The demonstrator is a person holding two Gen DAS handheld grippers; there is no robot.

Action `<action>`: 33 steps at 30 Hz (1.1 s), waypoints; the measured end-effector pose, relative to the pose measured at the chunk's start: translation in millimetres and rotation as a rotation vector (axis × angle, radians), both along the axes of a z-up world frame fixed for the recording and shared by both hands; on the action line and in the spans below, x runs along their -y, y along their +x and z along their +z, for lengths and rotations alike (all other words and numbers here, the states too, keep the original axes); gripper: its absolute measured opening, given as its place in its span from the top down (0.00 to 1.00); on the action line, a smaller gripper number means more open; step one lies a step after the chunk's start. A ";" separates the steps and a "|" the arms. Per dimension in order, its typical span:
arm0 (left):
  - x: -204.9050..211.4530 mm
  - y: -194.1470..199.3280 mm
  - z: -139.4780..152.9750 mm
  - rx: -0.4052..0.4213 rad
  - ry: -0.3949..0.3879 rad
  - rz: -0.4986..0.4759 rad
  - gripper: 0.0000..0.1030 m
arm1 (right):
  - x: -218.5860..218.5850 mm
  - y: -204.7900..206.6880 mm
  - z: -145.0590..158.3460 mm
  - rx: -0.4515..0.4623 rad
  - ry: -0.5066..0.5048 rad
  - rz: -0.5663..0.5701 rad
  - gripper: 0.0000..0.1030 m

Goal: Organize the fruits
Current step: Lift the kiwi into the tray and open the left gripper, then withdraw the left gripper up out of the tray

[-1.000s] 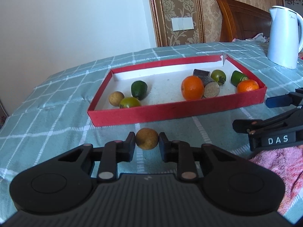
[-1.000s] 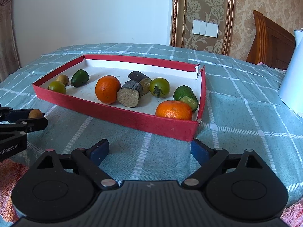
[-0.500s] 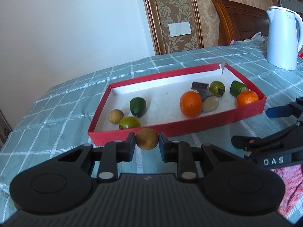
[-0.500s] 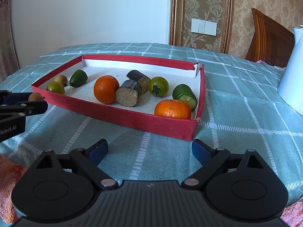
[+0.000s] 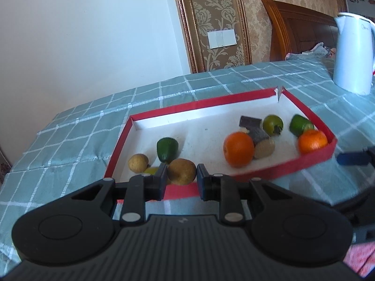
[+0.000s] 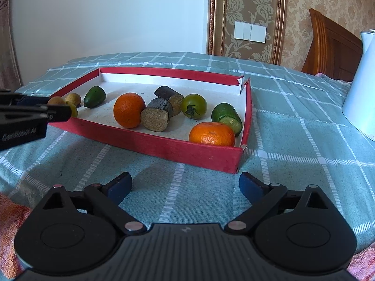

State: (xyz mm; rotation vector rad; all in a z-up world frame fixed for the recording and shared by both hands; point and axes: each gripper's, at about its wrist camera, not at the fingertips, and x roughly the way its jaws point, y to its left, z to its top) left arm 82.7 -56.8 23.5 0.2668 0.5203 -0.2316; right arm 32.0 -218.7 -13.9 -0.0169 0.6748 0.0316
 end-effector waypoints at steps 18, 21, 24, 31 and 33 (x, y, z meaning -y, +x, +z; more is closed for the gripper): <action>21.5 89.5 -10.3 -0.031 -0.014 0.049 0.76 | 0.1 0.6 -0.4 -0.005 0.006 -0.010 0.02; 26.9 92.8 -12.0 -0.015 0.005 0.049 0.74 | 0.0 1.0 -0.4 -0.007 0.010 -0.012 0.02; 29.1 93.7 -12.5 -0.014 -0.004 0.054 0.61 | 0.9 1.6 -0.5 -0.009 0.014 -0.013 0.02; 26.1 93.6 -15.5 -0.024 -0.007 0.066 0.59 | 0.9 1.6 -0.5 -0.009 0.014 -0.013 0.01; 23.6 91.8 -14.9 -0.026 -0.009 0.069 0.56 | 1.0 1.6 -0.5 -0.009 0.014 -0.013 0.01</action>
